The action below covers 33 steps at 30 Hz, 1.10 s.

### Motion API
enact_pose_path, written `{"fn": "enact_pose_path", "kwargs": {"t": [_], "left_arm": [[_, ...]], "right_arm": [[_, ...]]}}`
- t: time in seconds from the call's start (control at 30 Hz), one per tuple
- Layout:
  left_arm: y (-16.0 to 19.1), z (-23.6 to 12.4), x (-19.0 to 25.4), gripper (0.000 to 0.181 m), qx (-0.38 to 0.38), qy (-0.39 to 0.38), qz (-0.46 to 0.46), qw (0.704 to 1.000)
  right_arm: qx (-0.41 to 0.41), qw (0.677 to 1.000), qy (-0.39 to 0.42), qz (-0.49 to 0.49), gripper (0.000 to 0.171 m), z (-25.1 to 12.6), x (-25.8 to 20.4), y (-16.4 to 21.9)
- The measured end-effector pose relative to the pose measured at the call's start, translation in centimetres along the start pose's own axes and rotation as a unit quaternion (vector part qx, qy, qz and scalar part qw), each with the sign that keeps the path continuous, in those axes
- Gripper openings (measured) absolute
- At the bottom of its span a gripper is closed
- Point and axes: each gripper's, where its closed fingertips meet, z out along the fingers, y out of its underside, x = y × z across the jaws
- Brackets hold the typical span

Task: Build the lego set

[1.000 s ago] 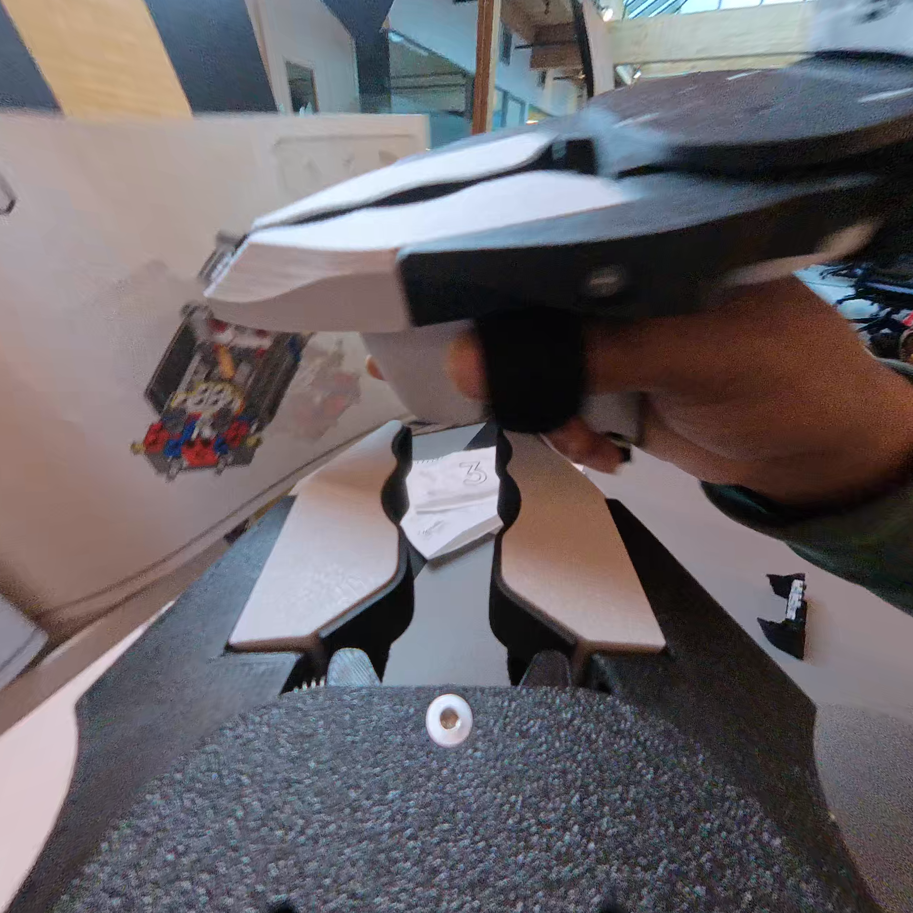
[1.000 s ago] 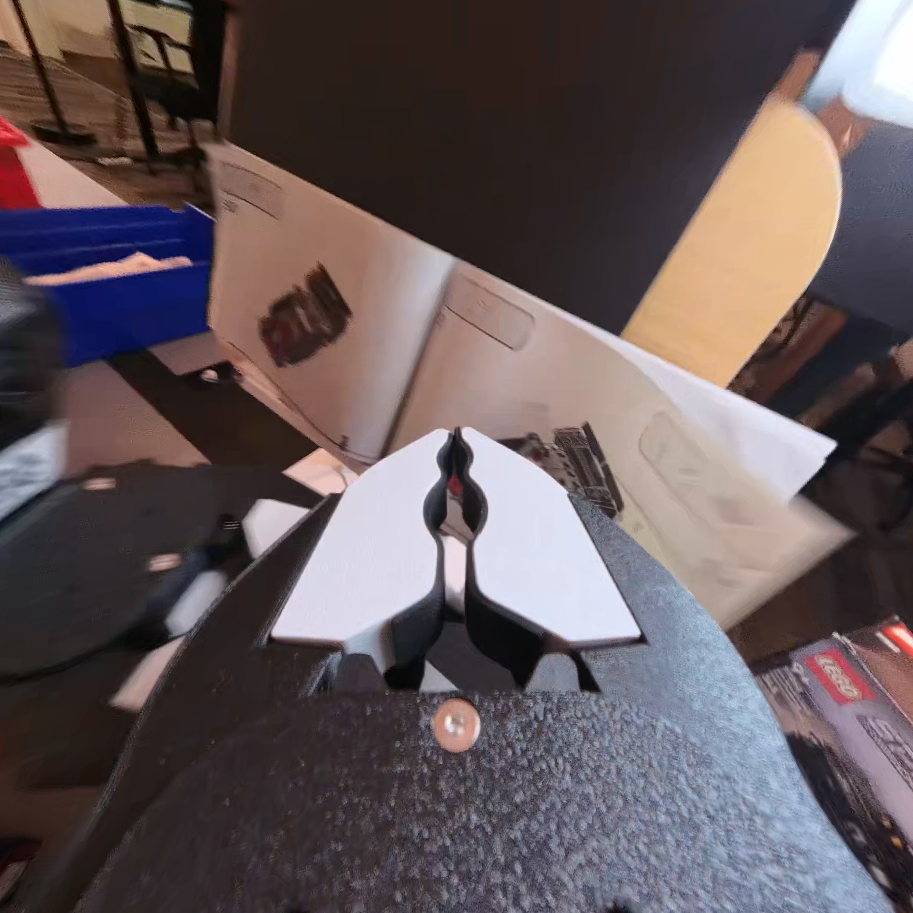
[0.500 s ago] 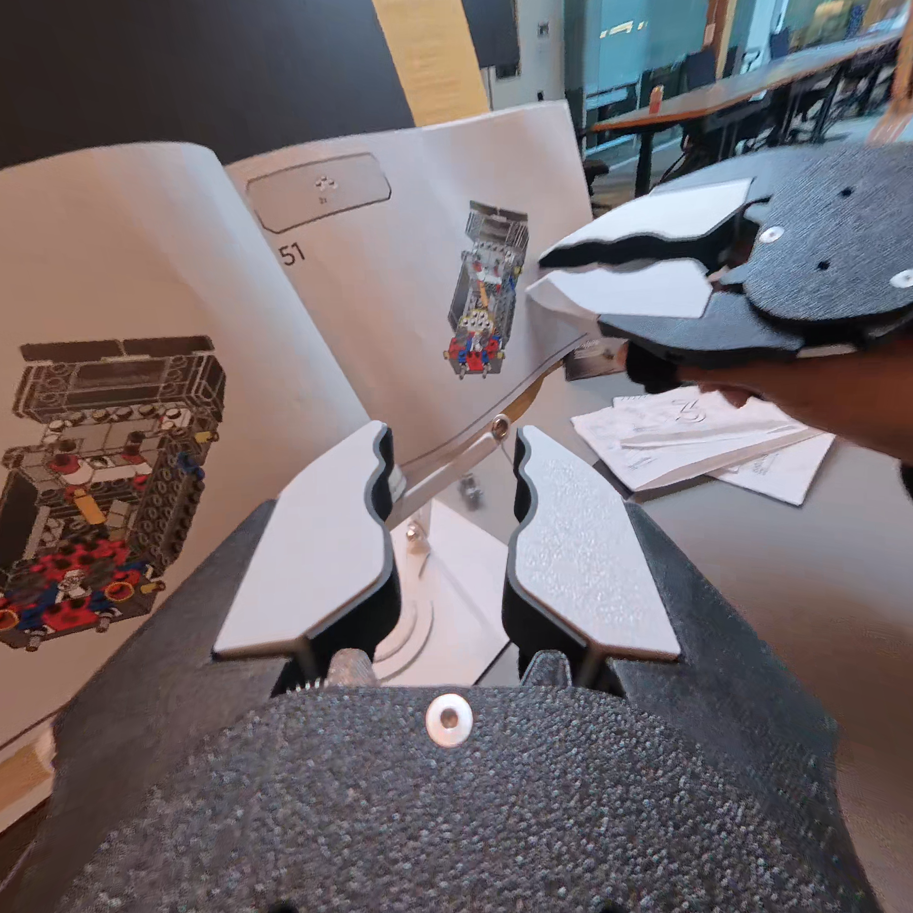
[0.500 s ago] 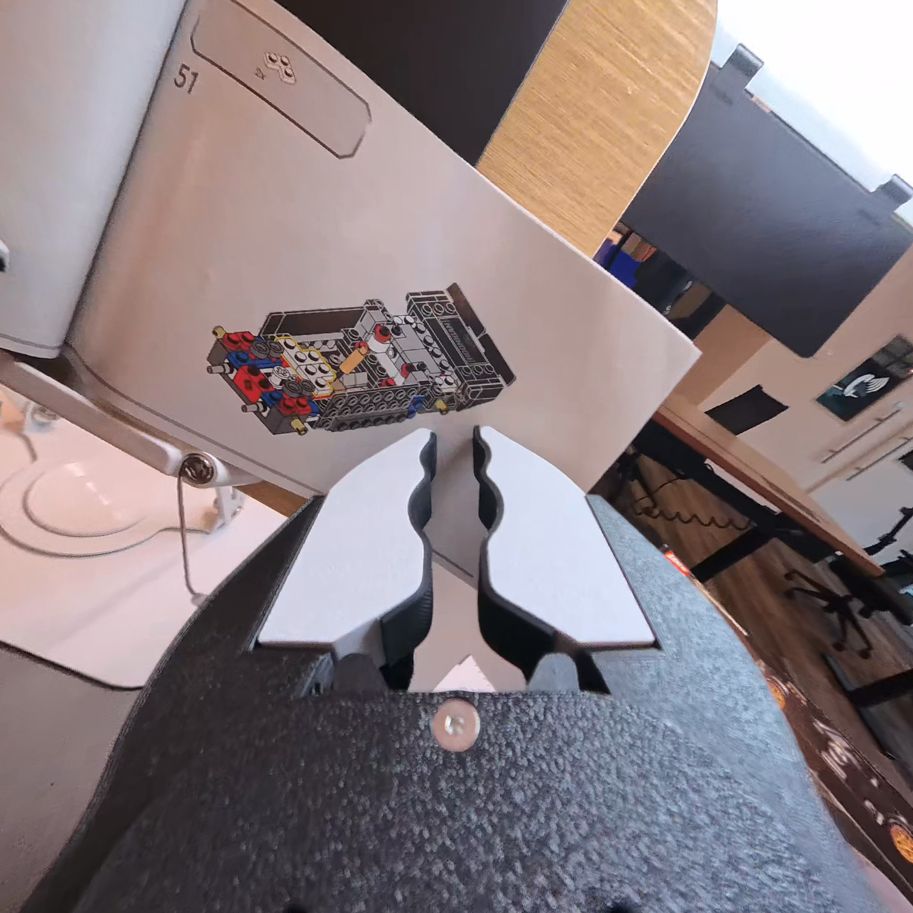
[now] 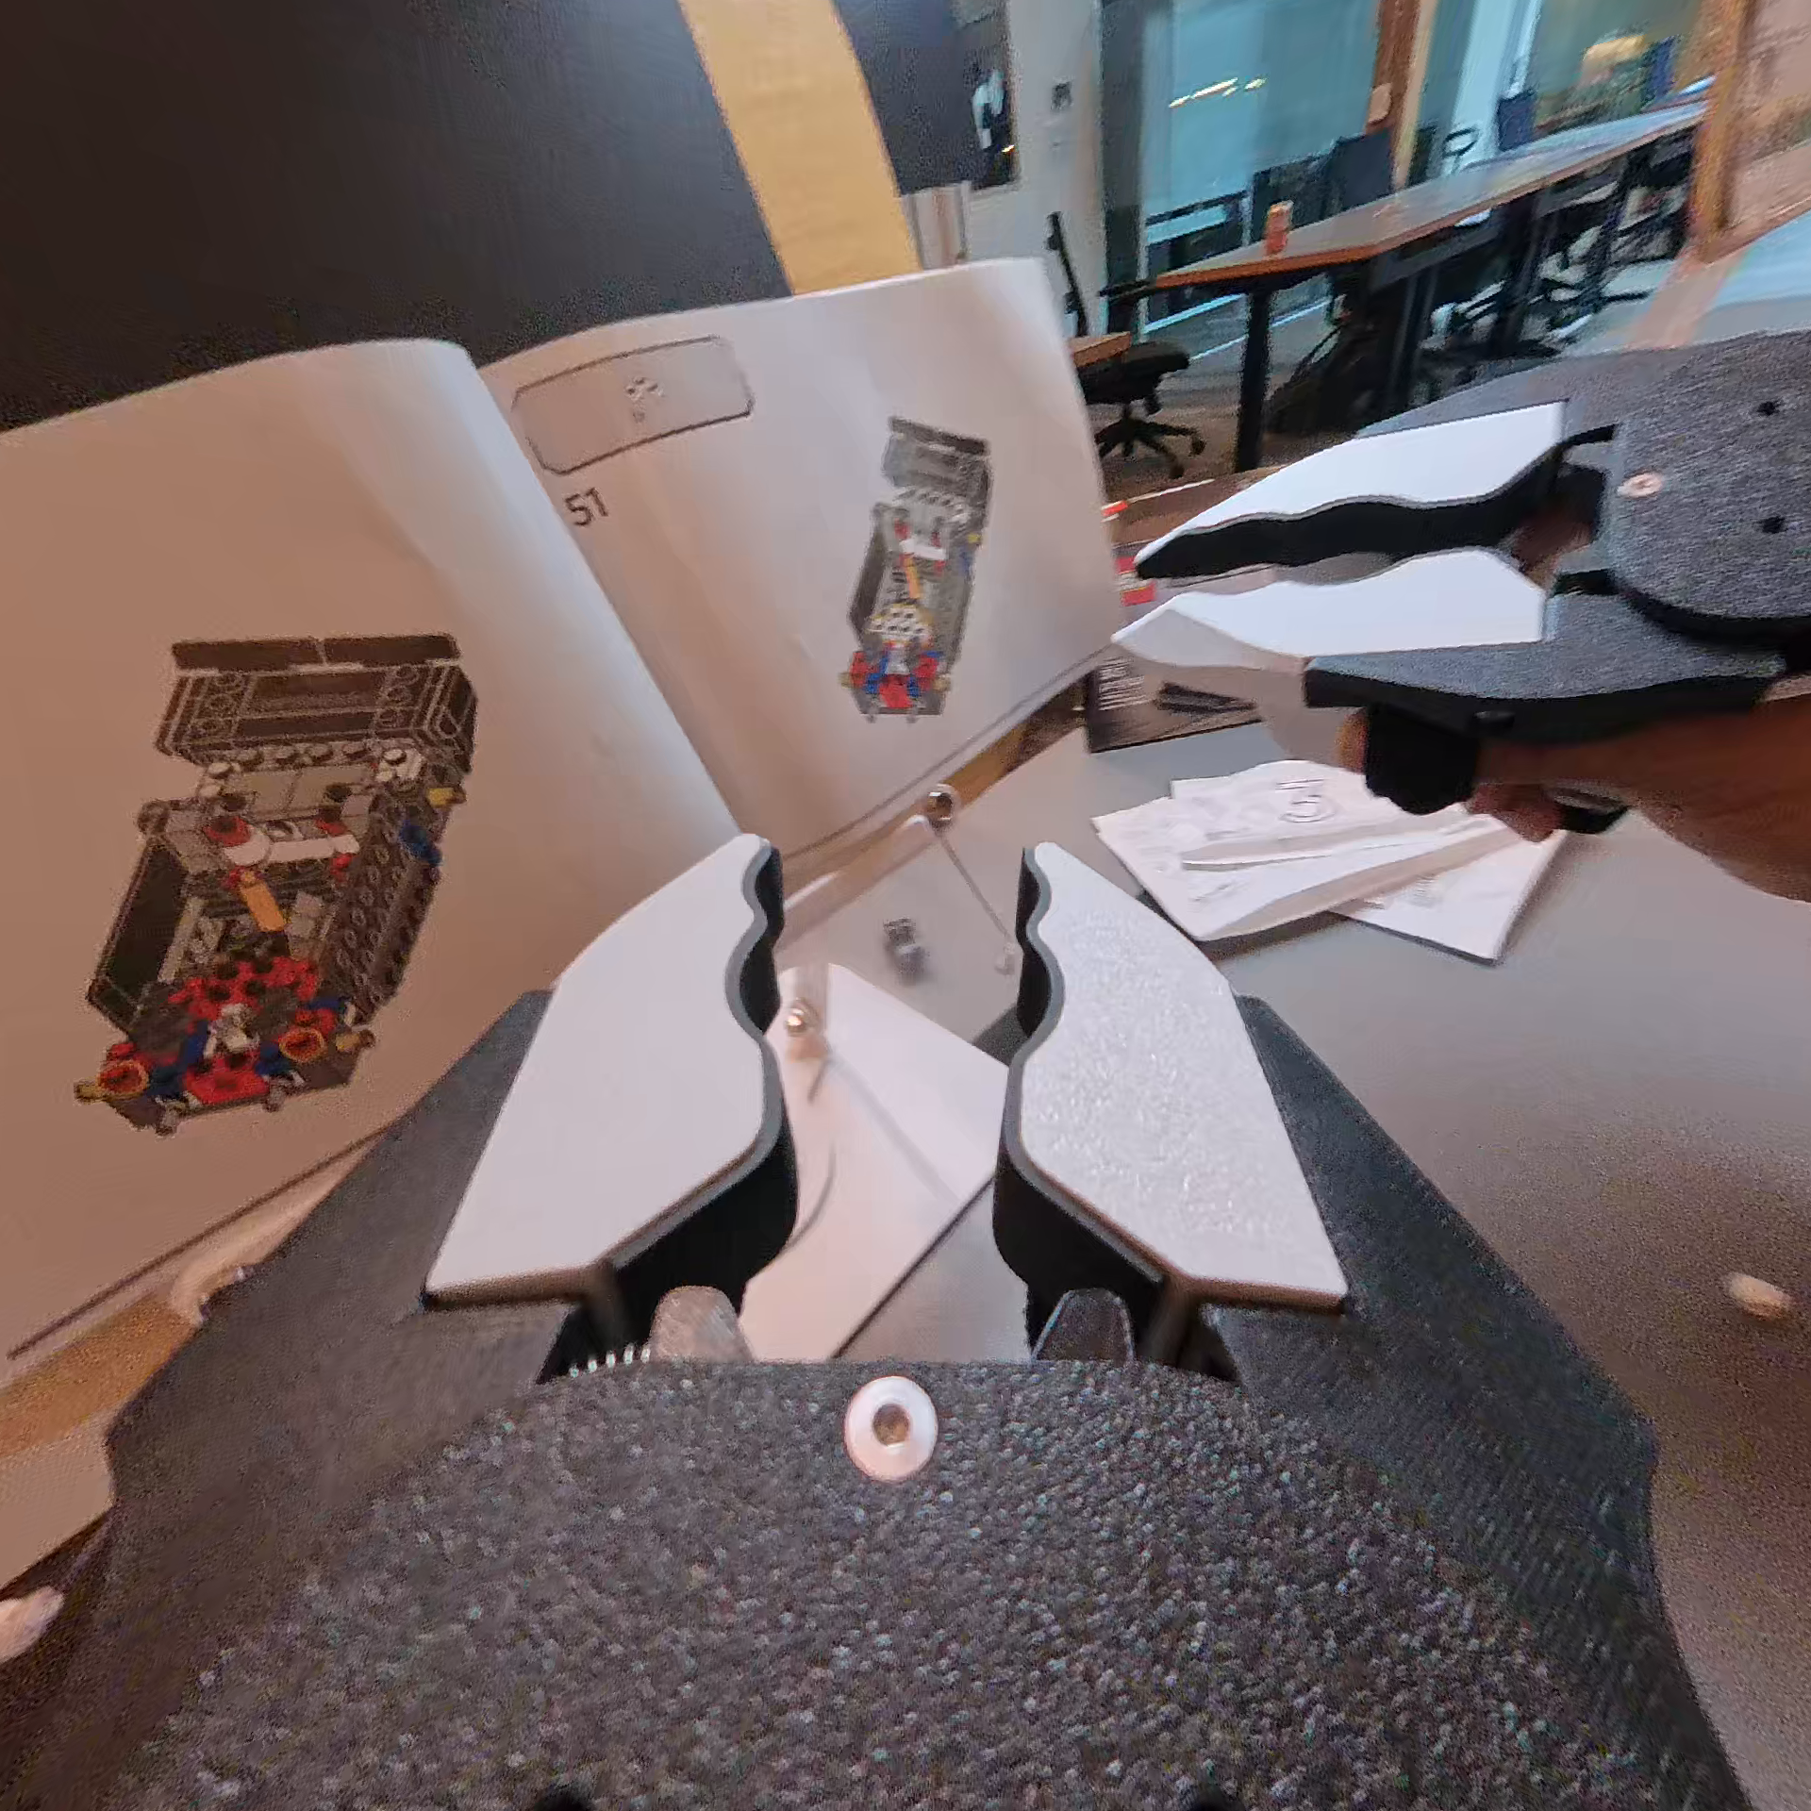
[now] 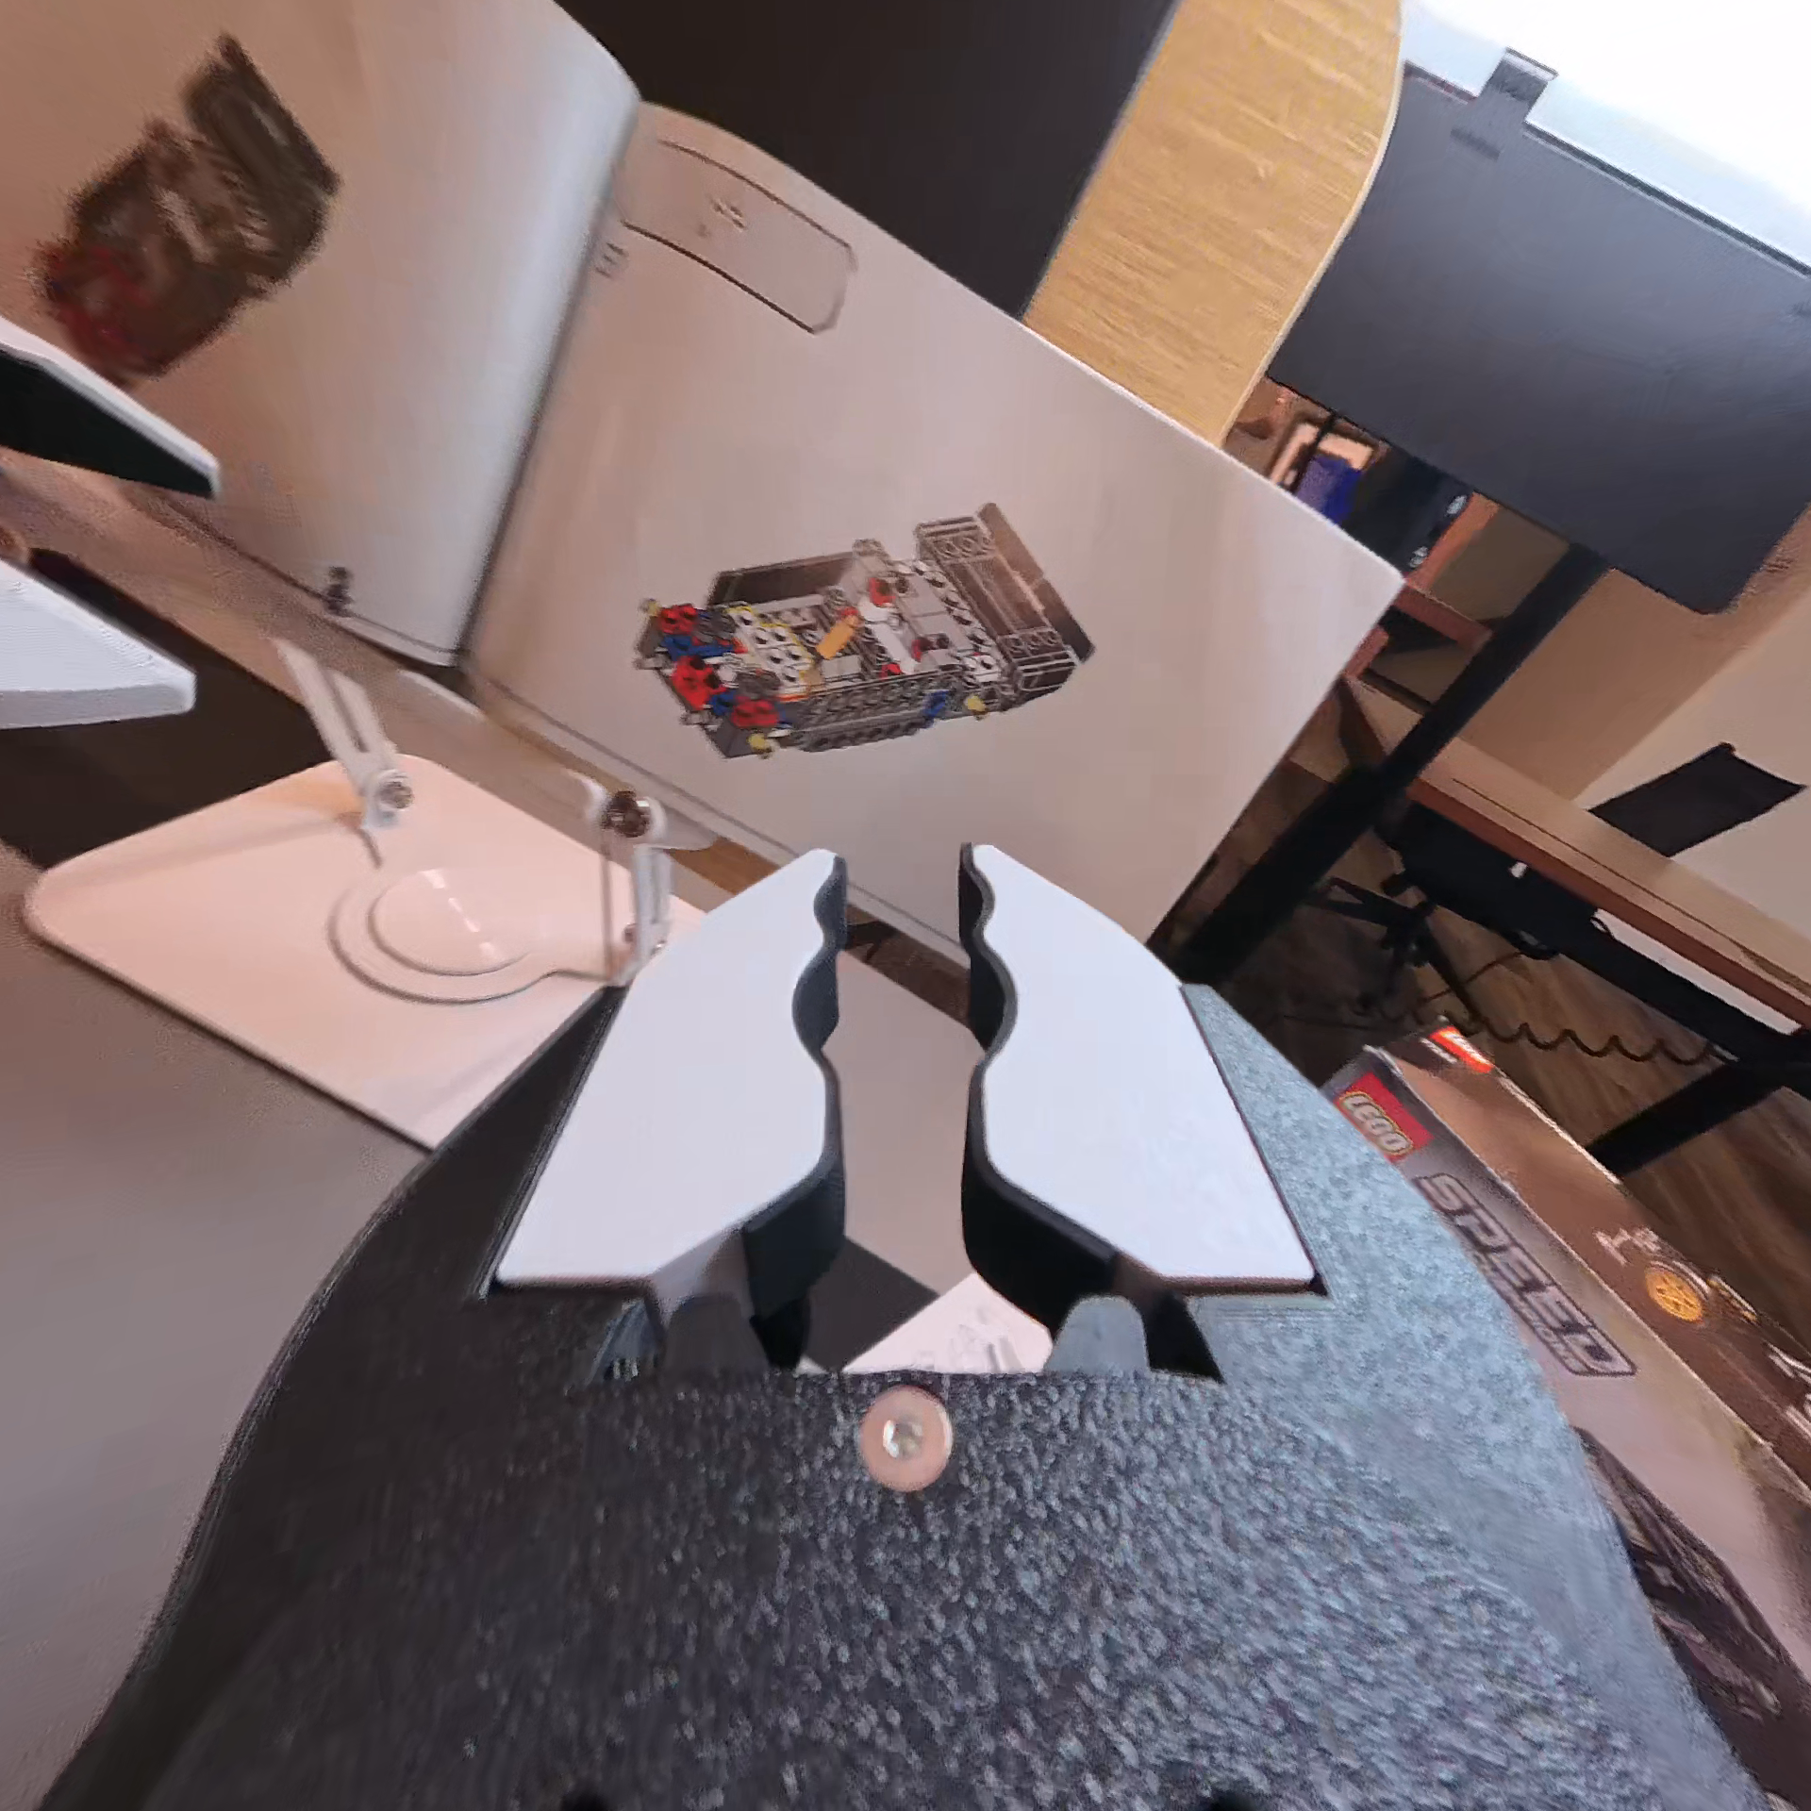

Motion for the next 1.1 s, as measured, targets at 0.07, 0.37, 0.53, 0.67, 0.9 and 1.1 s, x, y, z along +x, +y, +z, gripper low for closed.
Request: {"fn": "enact_pose_path", "kwargs": {"t": [0.07,0.37,0.53,0.67,0.9,1.1], "left_arm": [[-0.3,-2.0,1.9,0.042,-0.001,0.036,-0.011,0.999],[6.6,-13.0,11.1,0.05,-0.121,0.181,0.01,0.976],[12.9,-17.1,15.6,0.067,-0.195,0.252,0.012,0.948],[14.2,-17.2,17.9,0.081,-0.2,0.28,0.032,0.938],[16.1,-18.4,20.2,0.058,-0.21,0.299,0.14,0.92],[17.5,-18.7,20.6,0.039,-0.208,0.319,0.157,0.911]], "right_arm": [[0.002,0.999,-0.044,0.001,0.025,-1.7,-1.8,-0.9],[-0.072,0.919,-0.386,-0.033,0.024,-15.2,-15.1,1.2],[-0.133,0.825,-0.54,-0.101,0.021,-22.5,-22.0,7.1],[-0.173,0.782,-0.582,-0.138,0.021,-23.4,-24.8,8.7],[-0.246,0.724,-0.6,-0.234,0.02,-23.0,-26.2,10.6],[-0.267,0.699,-0.619,-0.238,0.017,-23.1,-26.6,10.7]]}}
